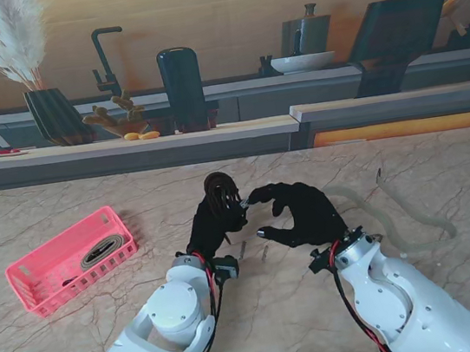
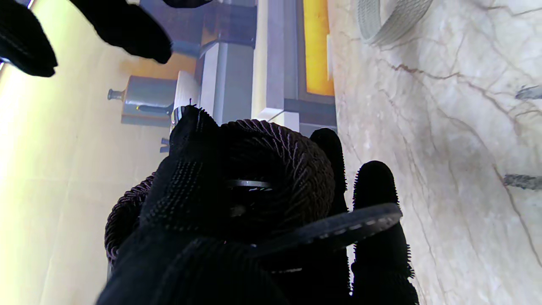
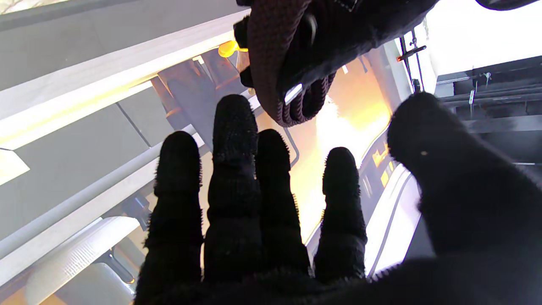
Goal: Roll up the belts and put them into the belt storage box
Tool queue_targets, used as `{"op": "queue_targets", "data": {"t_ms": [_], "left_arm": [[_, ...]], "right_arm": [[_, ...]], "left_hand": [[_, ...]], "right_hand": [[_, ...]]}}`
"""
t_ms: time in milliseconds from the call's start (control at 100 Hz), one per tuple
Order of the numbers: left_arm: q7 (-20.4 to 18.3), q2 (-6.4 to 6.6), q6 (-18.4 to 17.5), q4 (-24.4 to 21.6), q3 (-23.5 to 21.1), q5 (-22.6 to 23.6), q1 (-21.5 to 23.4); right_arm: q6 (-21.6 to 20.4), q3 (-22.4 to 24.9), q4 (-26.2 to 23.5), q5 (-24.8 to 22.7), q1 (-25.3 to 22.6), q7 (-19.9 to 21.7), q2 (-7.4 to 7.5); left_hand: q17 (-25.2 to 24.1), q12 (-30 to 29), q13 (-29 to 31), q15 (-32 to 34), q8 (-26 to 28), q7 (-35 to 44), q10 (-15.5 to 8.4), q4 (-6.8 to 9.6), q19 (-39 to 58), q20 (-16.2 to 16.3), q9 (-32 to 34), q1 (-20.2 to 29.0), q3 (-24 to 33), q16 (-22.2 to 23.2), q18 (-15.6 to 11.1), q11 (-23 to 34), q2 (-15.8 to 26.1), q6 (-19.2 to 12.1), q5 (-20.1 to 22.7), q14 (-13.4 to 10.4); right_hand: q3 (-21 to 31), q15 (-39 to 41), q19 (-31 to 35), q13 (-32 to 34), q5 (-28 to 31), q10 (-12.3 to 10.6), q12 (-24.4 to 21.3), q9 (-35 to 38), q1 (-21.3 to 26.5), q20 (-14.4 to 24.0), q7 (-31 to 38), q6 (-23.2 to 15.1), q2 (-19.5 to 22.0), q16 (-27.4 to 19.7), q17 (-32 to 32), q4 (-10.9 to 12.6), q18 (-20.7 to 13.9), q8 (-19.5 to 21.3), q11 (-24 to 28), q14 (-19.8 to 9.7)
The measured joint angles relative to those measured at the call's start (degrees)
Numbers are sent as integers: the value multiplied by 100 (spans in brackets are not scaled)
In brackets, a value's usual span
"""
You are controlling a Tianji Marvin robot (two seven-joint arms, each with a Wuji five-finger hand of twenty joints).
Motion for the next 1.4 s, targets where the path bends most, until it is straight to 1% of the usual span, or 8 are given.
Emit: {"op": "queue_targets", "data": {"t_ms": [120,270,490,670,840,1050,1200,1400], "left_arm": [[-827,134,192,-27,-124,-134,2],[-1634,377,490,-84,-197,-170,-16],[-2986,743,757,-100,-239,236,-171],[-3945,1071,785,-82,-140,560,-435],[-4358,1206,785,-49,-28,470,-615],[-4390,1210,785,43,127,353,-717],[-4413,1198,785,94,174,317,-747],[-4463,1200,752,132,181,300,-768]], "right_arm": [[-100,210,-104,-414,-51,109,38],[-402,473,-329,-639,-93,853,219],[-817,632,-404,-1314,93,1550,464],[-1119,593,-409,-1768,421,1895,629],[-1104,345,-403,-2017,736,2148,757],[-983,-86,-145,-1715,1123,2379,776],[-975,-225,83,-1277,1288,2558,732],[-1009,-403,396,-813,1443,2592,694]], "left_hand": [[122,0,211,215,53,-225,192,49,183,142,172,0,-93,151,202,177,0,249,291,204],[426,-373,601,475,51,-384,421,165,479,315,446,-112,-81,198,403,462,-17,591,680,397],[856,-471,1177,1020,-4,-384,656,169,923,382,952,-1071,1152,199,651,957,-93,1012,1173,567],[925,-472,1238,1037,51,-370,704,173,981,414,1044,-1156,1280,199,665,971,-94,1068,1233,571],[925,-472,1239,1037,73,-370,706,174,982,414,1044,-1157,1283,199,666,971,-94,1070,1233,571],[920,-522,1239,1037,135,-369,707,174,982,414,1044,-1158,1287,142,666,972,-94,1070,1233,573],[890,-563,1239,1037,139,-369,708,176,982,414,1044,-1158,1288,138,666,974,-95,1072,1233,576],[849,-609,1239,1037,204,-367,709,178,982,414,1045,-1158,1288,123,666,975,-95,1083,1233,578]], "right_hand": [[10,-629,-196,-345,-345,-1,-73,-404,218,0,-191,-386,14,-381,-149,0,0,-6,-405,0],[10,-1743,-766,-1196,-957,-5,-306,-1058,405,-140,-475,-645,127,-1100,-547,0,-1,-286,-952,18],[57,-2517,-1791,-2293,-1479,-20,-584,-1770,394,-903,-623,-652,127,-2023,-1266,0,-82,-604,-1469,31],[-162,-2570,-1952,-2659,-1789,-25,-713,-2203,295,-1106,-822,-526,-21,-2176,-1548,0,-99,-745,-1666,90],[-905,-2526,-1953,-2866,-1917,150,-776,-2456,72,-1117,-1234,-269,0,-2181,-1679,11,-48,-876,-1764,276],[-953,-2366,-1814,-2669,-1902,272,-778,-2502,-10,-1118,-1358,125,4,-2114,-1577,8,-19,-869,-1792,313],[-725,-2061,-1374,-1860,-1081,118,-637,-1787,6,-1001,-1148,521,-54,-1795,-1055,6,-19,-530,-1474,189],[-209,-1661,-881,-928,-137,-107,-428,-700,6,-842,-766,458,-198,-1332,-436,-11,-99,-220,-1055,-140]]}}
